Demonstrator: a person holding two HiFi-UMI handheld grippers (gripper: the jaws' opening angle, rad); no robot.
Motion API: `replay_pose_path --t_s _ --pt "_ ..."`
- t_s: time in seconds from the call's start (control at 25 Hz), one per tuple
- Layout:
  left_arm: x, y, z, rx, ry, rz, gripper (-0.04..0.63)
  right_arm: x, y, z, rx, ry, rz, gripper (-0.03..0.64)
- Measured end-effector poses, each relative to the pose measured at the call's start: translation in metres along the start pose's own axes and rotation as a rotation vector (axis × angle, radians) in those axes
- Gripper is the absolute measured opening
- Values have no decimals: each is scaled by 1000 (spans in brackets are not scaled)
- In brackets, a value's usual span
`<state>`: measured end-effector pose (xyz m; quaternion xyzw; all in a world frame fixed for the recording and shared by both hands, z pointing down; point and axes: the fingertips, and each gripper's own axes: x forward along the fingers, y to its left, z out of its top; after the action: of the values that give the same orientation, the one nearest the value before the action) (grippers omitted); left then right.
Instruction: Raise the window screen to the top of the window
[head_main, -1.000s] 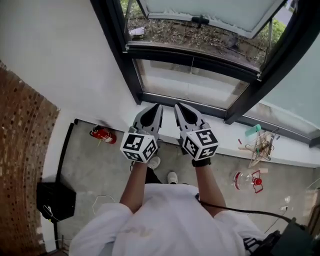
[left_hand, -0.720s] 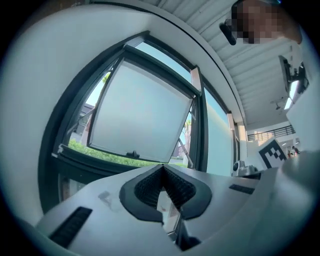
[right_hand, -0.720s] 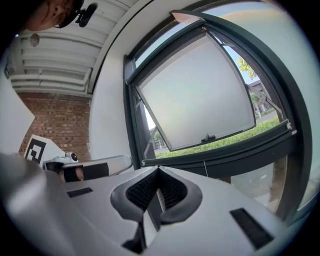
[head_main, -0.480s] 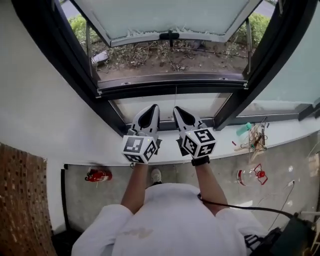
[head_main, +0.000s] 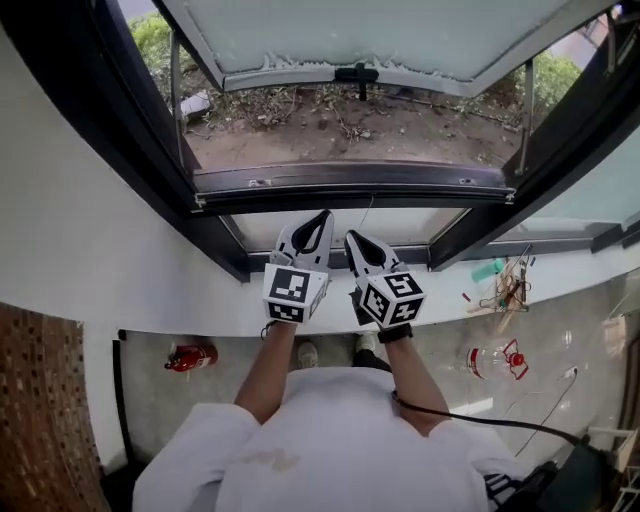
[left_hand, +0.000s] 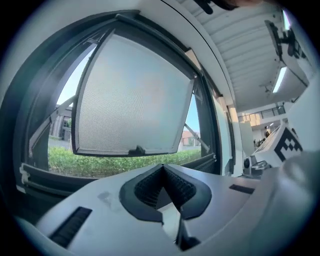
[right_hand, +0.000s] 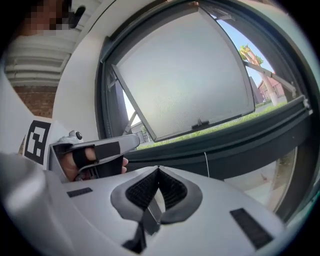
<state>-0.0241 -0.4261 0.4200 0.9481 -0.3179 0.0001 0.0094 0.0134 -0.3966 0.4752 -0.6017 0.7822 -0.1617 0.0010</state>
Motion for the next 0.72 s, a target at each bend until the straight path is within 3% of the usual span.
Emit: replay_pose_path --t_s 0.36,0.72 --pt "45 1 -36 413 255 -15 -7 11 -35 -7 -10 37 13 0" --pt "71 0 -66 738 476 -14 106 10 -78 -37 27 99 -12 0"
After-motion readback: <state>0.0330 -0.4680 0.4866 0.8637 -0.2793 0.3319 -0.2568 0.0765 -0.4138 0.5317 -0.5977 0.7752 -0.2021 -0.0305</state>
